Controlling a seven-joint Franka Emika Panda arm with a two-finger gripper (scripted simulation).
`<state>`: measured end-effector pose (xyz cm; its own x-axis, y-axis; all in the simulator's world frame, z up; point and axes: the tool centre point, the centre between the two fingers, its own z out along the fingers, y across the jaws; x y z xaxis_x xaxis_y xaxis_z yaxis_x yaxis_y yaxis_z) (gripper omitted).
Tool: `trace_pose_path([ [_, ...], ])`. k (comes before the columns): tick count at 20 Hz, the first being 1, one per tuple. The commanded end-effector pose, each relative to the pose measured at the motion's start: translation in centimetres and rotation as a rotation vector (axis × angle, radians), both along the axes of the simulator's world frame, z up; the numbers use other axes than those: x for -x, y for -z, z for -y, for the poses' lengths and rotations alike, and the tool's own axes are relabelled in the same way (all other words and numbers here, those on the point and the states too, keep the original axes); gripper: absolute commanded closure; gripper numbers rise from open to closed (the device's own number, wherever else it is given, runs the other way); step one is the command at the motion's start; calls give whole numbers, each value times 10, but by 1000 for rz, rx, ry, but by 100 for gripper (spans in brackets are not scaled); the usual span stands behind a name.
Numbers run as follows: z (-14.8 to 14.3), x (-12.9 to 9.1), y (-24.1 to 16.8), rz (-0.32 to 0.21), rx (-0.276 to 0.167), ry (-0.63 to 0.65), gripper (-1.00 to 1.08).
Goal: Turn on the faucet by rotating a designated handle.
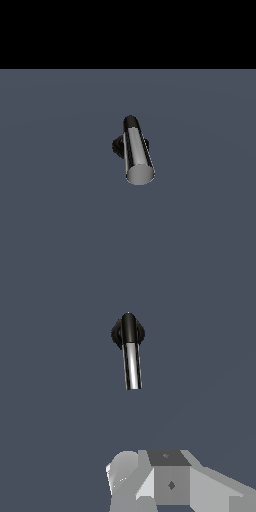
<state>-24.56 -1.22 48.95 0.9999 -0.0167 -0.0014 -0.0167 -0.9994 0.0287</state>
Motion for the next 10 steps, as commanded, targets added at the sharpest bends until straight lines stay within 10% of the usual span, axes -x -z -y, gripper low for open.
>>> trace_pose_path([
  [1,0,0,0,0,0,0,108],
  [10,-2,-1,19,0,-1,-8,108],
])
